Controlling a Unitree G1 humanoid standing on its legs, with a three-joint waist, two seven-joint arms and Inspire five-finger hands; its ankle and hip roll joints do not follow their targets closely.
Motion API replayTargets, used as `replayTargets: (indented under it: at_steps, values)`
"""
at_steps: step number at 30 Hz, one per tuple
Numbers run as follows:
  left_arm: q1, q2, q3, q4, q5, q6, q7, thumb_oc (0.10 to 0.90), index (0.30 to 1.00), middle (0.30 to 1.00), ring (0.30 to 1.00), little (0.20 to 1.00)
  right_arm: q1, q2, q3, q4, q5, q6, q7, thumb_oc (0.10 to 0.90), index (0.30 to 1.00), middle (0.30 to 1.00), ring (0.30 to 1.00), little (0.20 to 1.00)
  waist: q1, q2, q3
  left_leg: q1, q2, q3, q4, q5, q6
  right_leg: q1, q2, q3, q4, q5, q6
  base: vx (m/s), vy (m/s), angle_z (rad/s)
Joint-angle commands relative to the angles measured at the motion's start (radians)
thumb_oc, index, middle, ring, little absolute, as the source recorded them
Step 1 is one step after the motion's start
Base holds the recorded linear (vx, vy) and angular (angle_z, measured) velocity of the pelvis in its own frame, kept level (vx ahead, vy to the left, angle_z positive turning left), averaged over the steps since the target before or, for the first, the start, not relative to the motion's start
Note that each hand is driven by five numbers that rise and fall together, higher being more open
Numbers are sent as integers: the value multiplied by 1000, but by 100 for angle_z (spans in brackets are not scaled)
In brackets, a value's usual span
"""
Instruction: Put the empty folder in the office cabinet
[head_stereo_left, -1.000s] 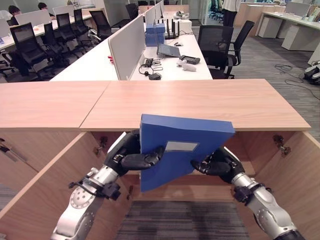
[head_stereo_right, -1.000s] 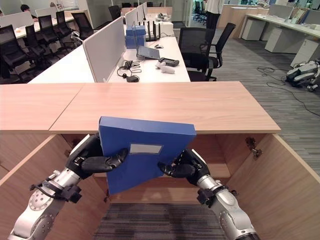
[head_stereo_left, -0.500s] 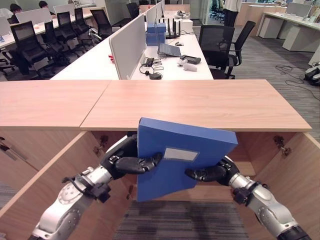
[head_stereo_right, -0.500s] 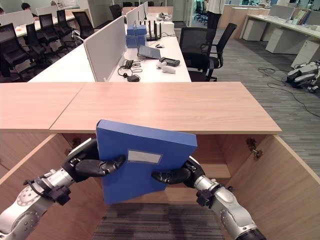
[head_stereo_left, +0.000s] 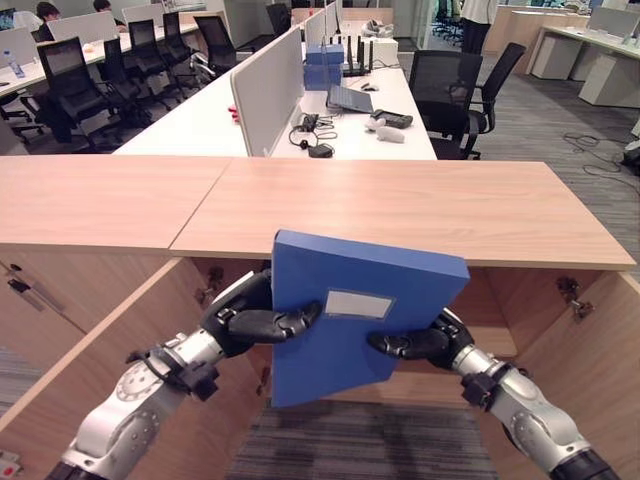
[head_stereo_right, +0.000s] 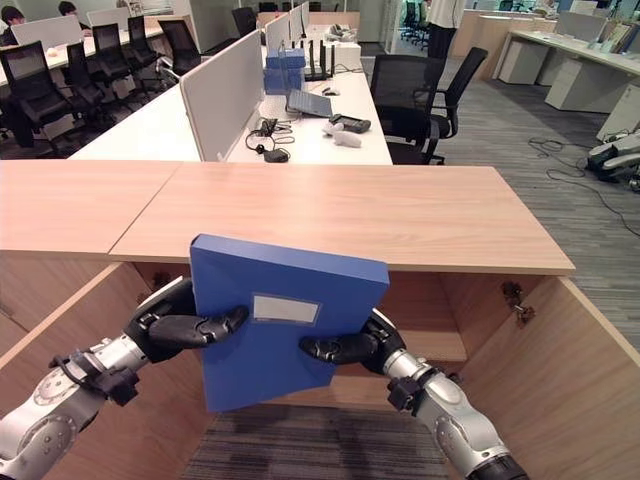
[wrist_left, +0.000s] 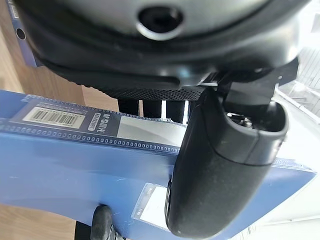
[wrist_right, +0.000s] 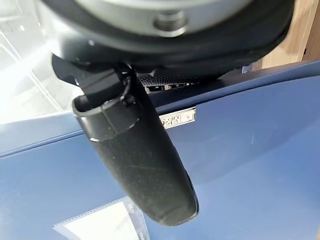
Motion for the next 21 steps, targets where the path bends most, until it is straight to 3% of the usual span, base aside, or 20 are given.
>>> replayTargets:
  at_steps: [1,15,19,20,21]
  values:
    - [-178,-81,-108,-122,-67,-63,-117,400,300,300,300,300,-205,129,-8,-212,113,-110,67,400,300,300,300,300,-4,2,-37,-22,-49,-18,0,-22,41,50,14,-13,50,-131,21,0,0,0]
    - [-174,-143,-77,-121,-45,-83,-91,400,300,300,300,300,-193,155,-9,-219,116,-99,64,400,300,300,300,300,-1,-3,-38,-25,-52,-22,0,-24,41,53,15,-12,47,-133,17,0,0,0]
    - [-169,-144,-67,-112,-29,-87,-101,400,300,300,300,300,-177,112,16,-220,94,-61,94,400,300,300,300,300,-3,-6,-37,-27,-51,-29,0,-23,40,51,15,-10,53,-137,18,2,6,2]
    - [-164,-144,-65,-104,-21,-89,-101,436,354,354,354,354,-175,99,20,-215,86,-55,98,400,300,300,300,300,-3,-6,-37,-27,-51,-31,0,-23,39,51,14,-10,54,-137,18,-2,10,4]
    - [-160,-145,-63,-98,-14,-93,-98,585,578,578,578,578,-172,90,22,-213,80,-51,100,400,300,300,300,300,-3,-7,-36,-27,-51,-32,0,-24,39,51,13,-9,55,-138,18,0,0,0]
